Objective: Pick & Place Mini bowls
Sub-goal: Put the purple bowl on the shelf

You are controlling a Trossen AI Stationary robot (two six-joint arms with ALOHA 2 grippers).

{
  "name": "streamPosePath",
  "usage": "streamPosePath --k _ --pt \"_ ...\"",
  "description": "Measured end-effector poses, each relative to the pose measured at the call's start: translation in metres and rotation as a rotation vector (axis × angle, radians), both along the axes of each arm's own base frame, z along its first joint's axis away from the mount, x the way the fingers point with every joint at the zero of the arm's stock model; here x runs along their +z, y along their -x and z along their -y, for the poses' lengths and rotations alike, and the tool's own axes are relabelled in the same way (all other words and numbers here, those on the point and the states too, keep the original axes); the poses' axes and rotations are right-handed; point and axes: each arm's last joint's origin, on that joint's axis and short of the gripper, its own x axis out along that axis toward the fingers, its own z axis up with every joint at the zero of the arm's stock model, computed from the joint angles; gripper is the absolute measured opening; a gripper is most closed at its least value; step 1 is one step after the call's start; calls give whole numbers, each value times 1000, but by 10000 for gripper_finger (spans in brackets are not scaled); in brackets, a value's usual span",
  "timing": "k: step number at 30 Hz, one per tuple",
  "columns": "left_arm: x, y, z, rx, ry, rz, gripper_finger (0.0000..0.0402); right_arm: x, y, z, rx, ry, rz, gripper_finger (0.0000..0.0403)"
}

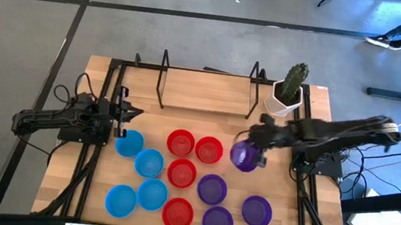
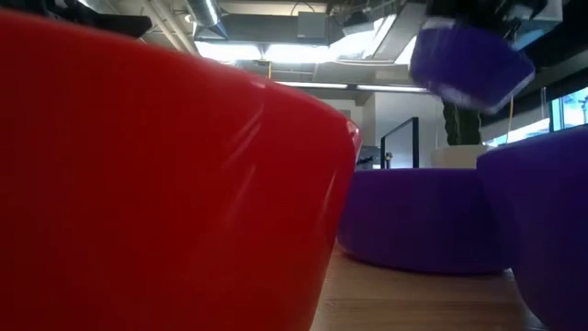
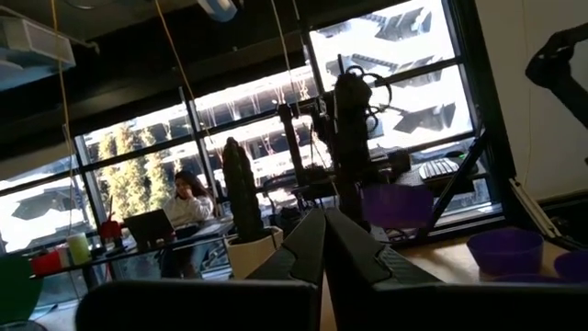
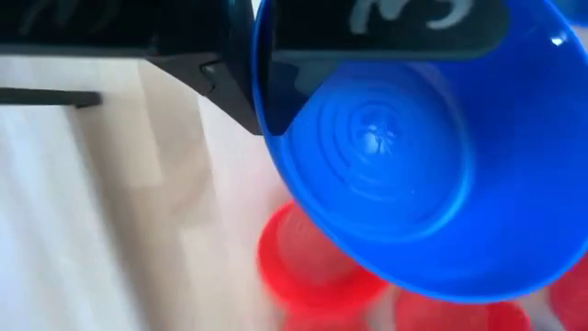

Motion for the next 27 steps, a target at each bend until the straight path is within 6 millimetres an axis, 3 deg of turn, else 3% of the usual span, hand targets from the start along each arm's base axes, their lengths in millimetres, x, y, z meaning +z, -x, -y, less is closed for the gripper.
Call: streamPosePath --k 4,8,14,18,23,27 --pt "0 0 0 0 1 -4 6 -1 32 5 -32 -63 185 5" --pt "-1 0 0 0 1 -5 8 -22 52 9 -37 -105 352 5" --pt "-1 0 0 0 1 -6 4 -63 66 11 -97 -202 427 5" --pt "-1 0 0 0 1 -6 6 -78 69 11 -125 -232 408 5" --pt "-1 0 0 0 1 -6 8 -73 65 12 -141 -208 474 5" --pt "-1 0 0 1 1 -5 7 -45 52 11 -115 -114 573 5"
